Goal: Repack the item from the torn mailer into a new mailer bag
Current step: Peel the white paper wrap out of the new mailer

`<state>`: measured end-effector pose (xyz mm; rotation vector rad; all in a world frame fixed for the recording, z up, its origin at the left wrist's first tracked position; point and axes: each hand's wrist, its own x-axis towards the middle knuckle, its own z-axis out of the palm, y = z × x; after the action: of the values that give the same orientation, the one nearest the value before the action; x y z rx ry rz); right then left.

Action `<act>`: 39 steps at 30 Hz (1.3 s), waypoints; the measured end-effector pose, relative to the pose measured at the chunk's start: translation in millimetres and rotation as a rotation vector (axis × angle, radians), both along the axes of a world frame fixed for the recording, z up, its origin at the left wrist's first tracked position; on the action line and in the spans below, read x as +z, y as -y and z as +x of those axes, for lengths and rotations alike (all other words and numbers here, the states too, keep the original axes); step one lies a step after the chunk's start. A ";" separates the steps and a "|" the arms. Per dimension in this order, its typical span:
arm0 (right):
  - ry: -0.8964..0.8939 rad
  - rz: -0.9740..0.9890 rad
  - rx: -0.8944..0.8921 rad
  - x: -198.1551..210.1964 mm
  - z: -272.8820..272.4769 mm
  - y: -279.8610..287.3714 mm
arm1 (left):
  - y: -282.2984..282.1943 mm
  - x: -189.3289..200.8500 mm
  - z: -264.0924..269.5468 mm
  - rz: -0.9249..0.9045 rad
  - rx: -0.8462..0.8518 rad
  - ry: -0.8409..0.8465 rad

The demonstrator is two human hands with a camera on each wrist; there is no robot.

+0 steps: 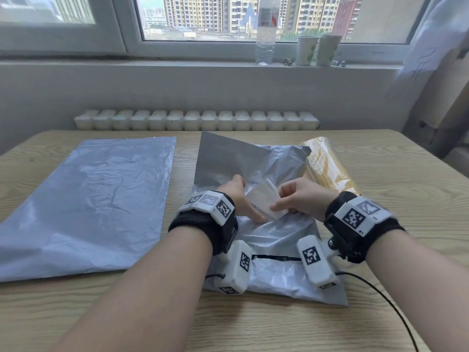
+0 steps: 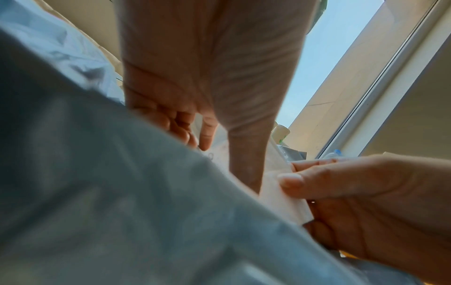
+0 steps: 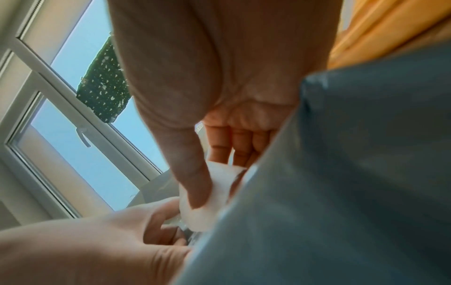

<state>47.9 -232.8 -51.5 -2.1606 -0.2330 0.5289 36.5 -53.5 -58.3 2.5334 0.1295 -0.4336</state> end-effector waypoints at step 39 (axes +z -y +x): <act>-0.140 0.343 -0.319 -8.7 3.7 3.5 | 1.5 1.0 -0.3 0.077 -0.041 -0.021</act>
<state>51.6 -236.3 -60.2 -1.7740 0.0934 0.4192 36.2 -55.0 -57.3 2.6112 0.1046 -0.4797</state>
